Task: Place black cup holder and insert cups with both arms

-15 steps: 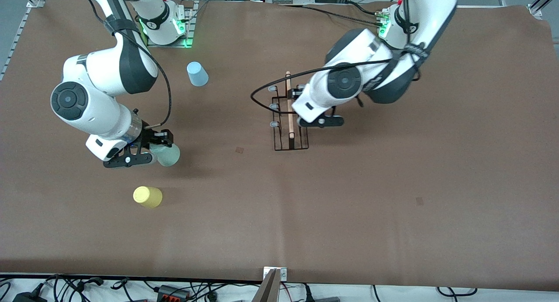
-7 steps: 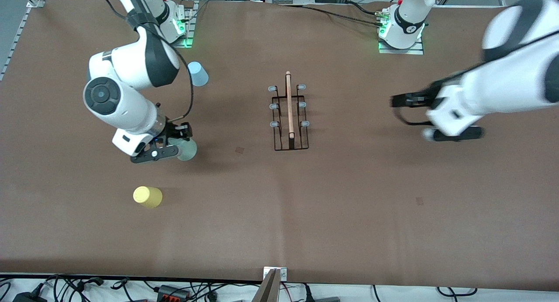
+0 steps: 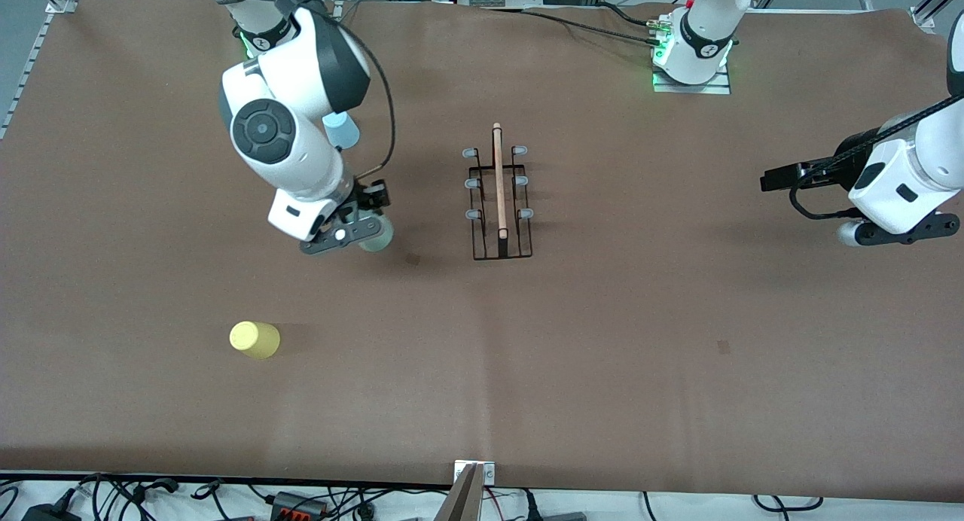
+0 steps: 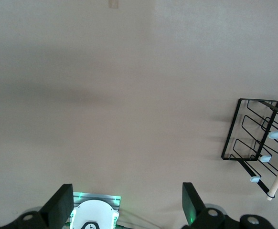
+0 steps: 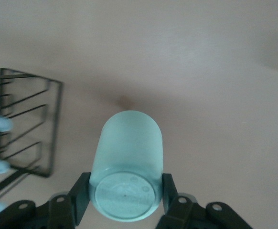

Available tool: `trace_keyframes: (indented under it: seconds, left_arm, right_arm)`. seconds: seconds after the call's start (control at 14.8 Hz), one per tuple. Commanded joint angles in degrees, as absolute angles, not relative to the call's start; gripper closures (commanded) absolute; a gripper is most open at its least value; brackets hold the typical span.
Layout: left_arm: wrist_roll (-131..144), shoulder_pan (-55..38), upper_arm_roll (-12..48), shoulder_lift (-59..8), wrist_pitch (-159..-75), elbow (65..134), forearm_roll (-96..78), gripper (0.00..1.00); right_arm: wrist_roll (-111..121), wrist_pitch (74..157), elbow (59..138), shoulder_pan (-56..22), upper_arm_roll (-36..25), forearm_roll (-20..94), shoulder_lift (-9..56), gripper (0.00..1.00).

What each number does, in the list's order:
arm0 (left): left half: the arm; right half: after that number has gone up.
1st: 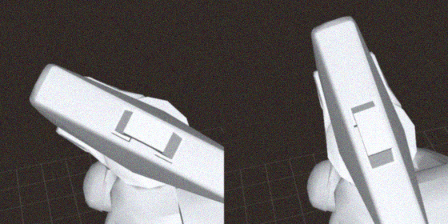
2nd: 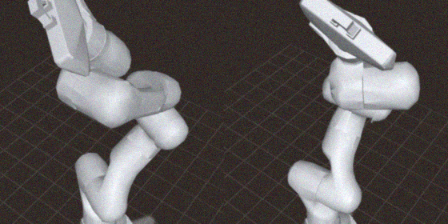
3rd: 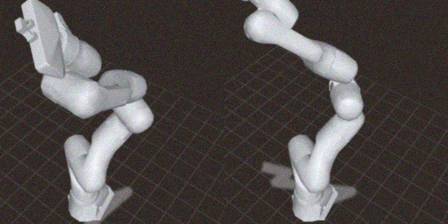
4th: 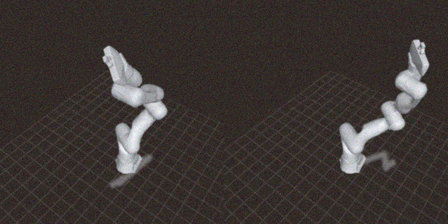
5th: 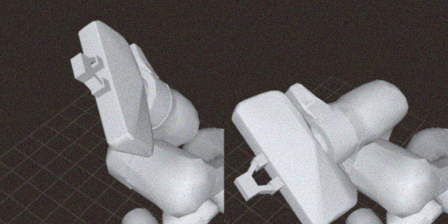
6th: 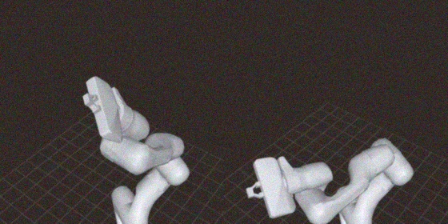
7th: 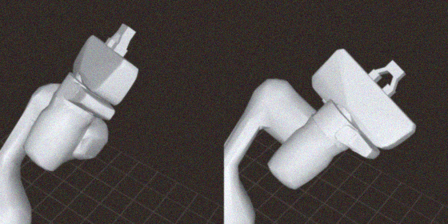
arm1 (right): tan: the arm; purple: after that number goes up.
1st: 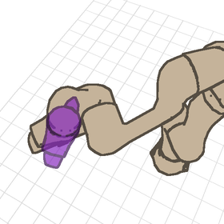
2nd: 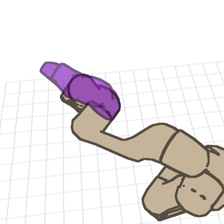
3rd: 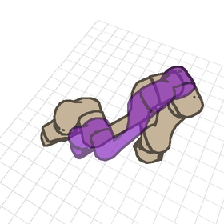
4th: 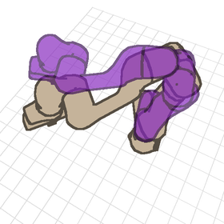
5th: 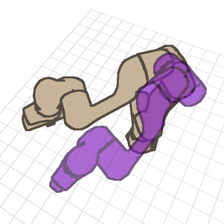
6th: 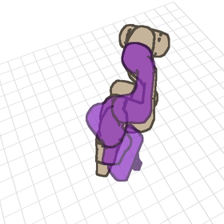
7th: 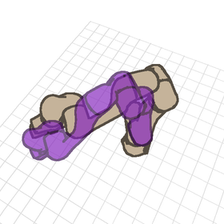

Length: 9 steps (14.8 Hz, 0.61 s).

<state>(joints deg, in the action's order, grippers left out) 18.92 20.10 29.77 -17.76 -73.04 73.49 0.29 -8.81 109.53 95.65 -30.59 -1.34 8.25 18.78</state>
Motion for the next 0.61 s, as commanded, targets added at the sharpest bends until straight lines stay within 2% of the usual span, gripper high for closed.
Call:
trace_keyframes:
  seconds: [0.0, 0.34, 0.4, 0.54]
  left_arm:
    - [18.2, 21.4, 30.2, -17.1, -72.2, 73.7, 1.4, 0.0]
    - [17.9, 20.7, 30.0, -15.2, -73.0, 75.5, 1.8, 0.0]
    - [17.1, 20.0, 28.5, -14.4, -74.8, 77.1, 1.9, 0.0]
    - [14.8, 11.3, 18.6, -9.5, -78.1, 82.8, 1.8, 0.0]
  right_arm:
    - [-10.3, 107.5, 94.0, -34.1, -1.8, 11.9, 19.2, 0.71]
    - [-22.0, 106.5, 94.1, -43.1, -1.8, 12.0, 19.5, 0.7]
    - [-24.1, 106.5, 94.1, -44.7, -1.8, 11.9, 19.9, 0.7]
    - [-27.8, 106.3, 94.5, -47.3, -1.8, 11.9, 20.6, 0.7]
